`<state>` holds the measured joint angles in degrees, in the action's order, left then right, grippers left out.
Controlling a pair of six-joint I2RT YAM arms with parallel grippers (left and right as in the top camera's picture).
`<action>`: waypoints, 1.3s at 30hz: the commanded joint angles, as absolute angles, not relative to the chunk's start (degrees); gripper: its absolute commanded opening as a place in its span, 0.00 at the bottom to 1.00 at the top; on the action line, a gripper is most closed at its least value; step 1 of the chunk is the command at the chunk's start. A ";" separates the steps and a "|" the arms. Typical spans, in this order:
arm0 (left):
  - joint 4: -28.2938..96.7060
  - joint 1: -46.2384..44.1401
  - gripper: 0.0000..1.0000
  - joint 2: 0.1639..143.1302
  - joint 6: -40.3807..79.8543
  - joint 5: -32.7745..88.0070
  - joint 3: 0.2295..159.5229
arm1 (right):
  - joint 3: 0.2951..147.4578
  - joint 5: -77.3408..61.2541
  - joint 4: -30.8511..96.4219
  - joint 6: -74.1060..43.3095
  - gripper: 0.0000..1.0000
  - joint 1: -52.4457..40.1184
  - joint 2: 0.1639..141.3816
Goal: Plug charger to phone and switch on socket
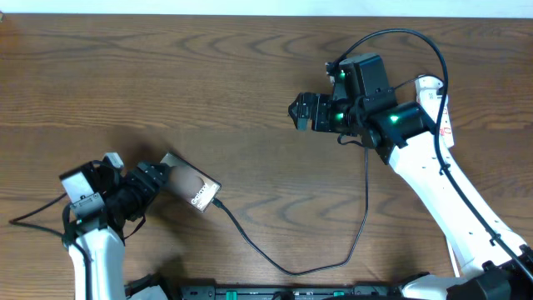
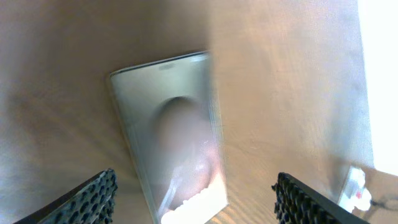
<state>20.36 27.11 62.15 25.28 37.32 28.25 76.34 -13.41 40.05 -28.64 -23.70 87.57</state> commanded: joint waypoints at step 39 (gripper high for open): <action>19.38 -6.57 0.93 52.51 14.44 6.57 41.23 | 76.16 -8.34 46.13 -6.50 0.99 21.78 92.75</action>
